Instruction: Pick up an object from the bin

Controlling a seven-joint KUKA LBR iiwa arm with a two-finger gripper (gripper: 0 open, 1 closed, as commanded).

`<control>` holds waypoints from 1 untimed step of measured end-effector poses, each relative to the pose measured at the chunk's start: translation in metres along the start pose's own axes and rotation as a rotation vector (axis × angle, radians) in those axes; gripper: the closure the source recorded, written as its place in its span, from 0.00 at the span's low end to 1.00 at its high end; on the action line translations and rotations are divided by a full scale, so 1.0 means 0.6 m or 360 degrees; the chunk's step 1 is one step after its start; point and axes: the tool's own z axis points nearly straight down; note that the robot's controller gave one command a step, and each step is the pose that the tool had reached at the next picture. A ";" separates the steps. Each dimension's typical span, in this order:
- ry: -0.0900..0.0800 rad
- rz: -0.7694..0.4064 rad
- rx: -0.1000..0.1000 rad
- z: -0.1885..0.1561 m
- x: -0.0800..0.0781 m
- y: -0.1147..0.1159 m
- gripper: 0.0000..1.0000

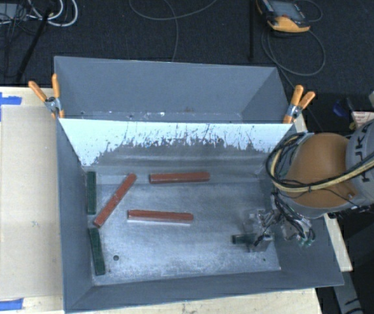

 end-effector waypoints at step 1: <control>-0.0016 -0.0100 0.0005 -0.252 -0.019 0.002 1.00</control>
Offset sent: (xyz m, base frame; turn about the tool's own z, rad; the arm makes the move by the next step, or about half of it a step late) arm 0.0091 0.0006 0.1468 -0.0633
